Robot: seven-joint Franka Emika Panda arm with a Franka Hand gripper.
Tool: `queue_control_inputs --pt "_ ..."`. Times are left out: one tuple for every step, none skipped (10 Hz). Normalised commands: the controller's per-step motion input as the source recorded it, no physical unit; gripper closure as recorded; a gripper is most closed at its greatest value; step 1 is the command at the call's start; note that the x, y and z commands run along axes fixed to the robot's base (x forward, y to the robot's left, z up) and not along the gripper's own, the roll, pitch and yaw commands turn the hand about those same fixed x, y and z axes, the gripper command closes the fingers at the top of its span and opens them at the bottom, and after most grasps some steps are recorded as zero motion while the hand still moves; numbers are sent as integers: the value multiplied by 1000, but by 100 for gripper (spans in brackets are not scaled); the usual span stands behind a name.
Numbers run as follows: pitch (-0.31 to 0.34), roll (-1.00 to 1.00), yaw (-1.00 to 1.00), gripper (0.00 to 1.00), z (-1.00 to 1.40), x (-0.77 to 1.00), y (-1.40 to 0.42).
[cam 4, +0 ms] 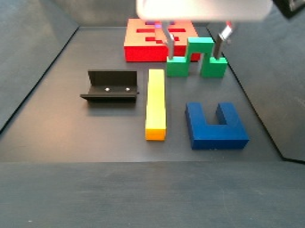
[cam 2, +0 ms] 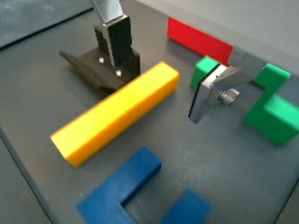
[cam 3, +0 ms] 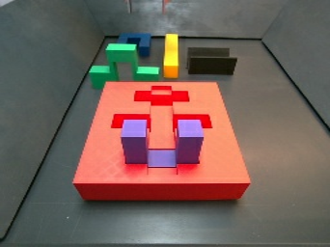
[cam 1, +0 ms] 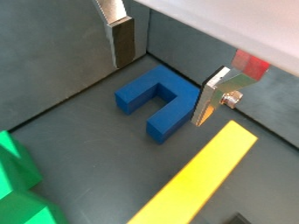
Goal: Pick up the blue object. Move up. Place the blue object on the fixture. Regrasp the blue object. Move to above the board. Insert the blue object.
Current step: Pick up the blue object.
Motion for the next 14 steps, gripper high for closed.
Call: queue_control_inputs --pt "-171 71 -97 0 -720 -263 206" --pt "-120 64 -117 0 -646 -234 254" --pt "-71 24 -97 0 -534 -26 260" --pt "-39 0 -57 0 -463 0 269" --pt "-34 0 -34 0 -446 0 271" --pt "-40 0 -26 0 -463 0 223" --pt "-30 0 -14 0 -426 0 217" --pt "-23 -11 0 0 -380 0 223" --pt "-36 -70 0 0 -311 -77 214" --pt "-21 -153 0 0 -266 -151 174" --pt "-3 -219 0 0 -231 -100 183" --pt "31 -213 -26 0 -214 280 34" --pt "80 -216 -103 0 -223 443 3" --pt "91 -229 -134 0 -226 446 14"
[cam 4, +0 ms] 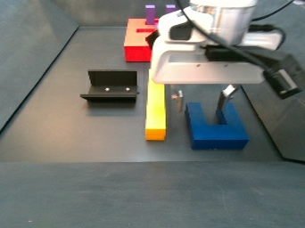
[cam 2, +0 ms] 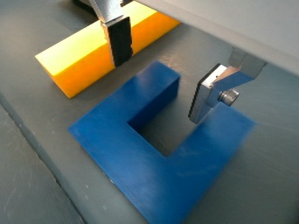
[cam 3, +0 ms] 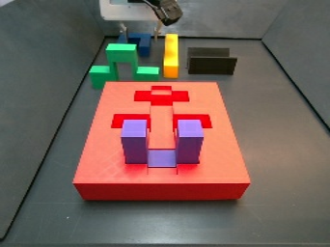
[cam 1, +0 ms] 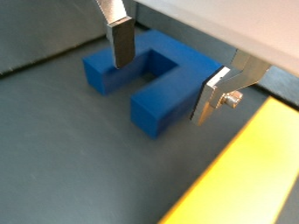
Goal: Pick up the blue object. Move up. Place the blue object on the fixture. Regrasp the blue object. Move to above the board. Insert the blue object.
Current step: Pick up the blue object.
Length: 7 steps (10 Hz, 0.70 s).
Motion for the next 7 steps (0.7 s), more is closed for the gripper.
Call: queue_control_inputs --pt "93 -254 -186 0 -191 357 26" --pt "80 -251 -220 0 -203 89 37" --pt "51 -283 -240 0 -171 0 31" --pt "53 -329 -246 0 -77 -46 0" --pt "44 -379 -211 0 -17 -60 0" --pt "31 -437 -186 0 0 0 0" --pt "6 -419 -154 0 -20 0 0"
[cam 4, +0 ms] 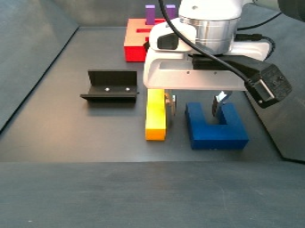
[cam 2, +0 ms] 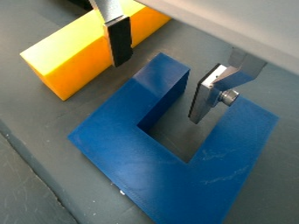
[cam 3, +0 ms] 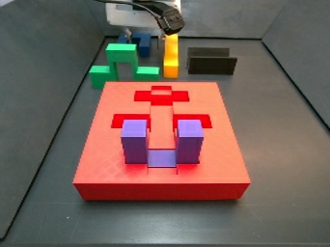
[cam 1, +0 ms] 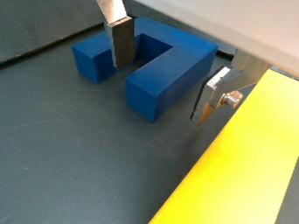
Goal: Pick up the blue object. Move up. Place the blue object on the fixture. Regrasp the blue object. Move to above the board. Insert the blue object.
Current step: Pick up the blue object.
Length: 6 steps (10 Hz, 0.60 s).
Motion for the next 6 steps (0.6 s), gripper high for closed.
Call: queue_control_inputs --pt "0 -429 -146 0 -63 0 6" --pt "0 -470 -123 0 -97 0 49" --pt "-19 -483 -100 0 -126 0 91" --pt "-36 -480 -83 0 -123 0 100" --pt "-64 -440 -51 0 -146 0 83" --pt "-94 -327 0 0 -131 0 0"
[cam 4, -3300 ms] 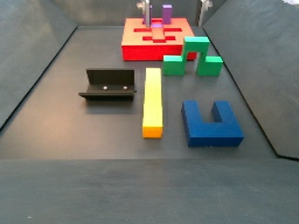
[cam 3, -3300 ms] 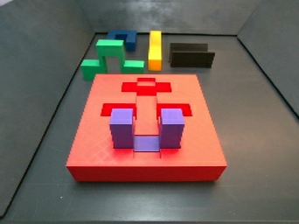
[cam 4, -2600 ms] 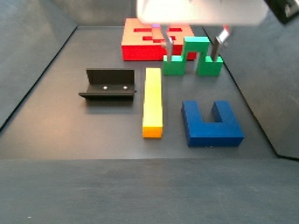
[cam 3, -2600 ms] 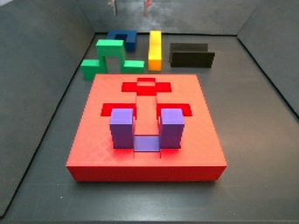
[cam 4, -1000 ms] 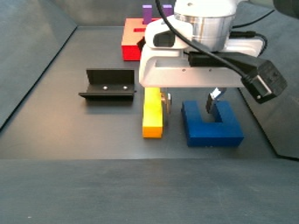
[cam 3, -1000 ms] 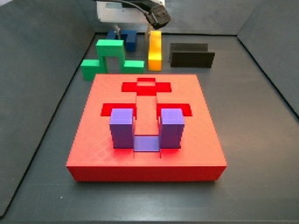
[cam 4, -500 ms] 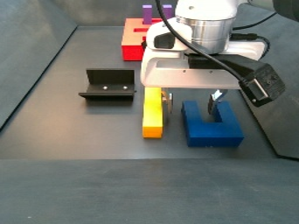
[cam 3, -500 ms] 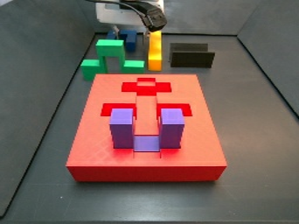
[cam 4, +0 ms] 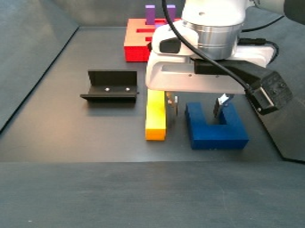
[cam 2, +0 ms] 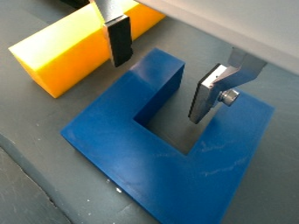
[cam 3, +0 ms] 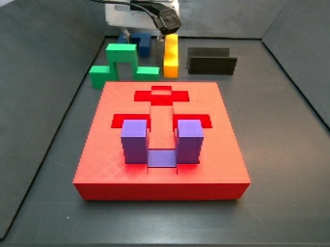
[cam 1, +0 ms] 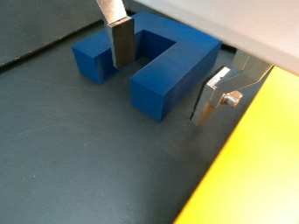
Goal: Pick up the blue object. Move up. Place the blue object on the fixture. Regrasp the blue object. Move to above the board. Insert the blue object.
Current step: Pick up the blue object.
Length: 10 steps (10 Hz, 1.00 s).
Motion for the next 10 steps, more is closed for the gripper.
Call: queue_control_inputs --pt "-90 -173 0 0 -100 17 0" --pt "-87 -64 140 0 -11 0 0" --pt "0 39 129 0 0 23 -26" --pt "-10 76 94 0 -34 46 -49" --pt "-26 93 91 0 -77 43 -126" --pt "-41 57 91 0 -77 9 -120" --pt "-50 0 46 0 -57 0 -20" --pt "-73 0 54 0 -94 0 0" --pt "-96 0 74 0 -166 0 0" --pt "-114 0 129 0 -246 0 40"
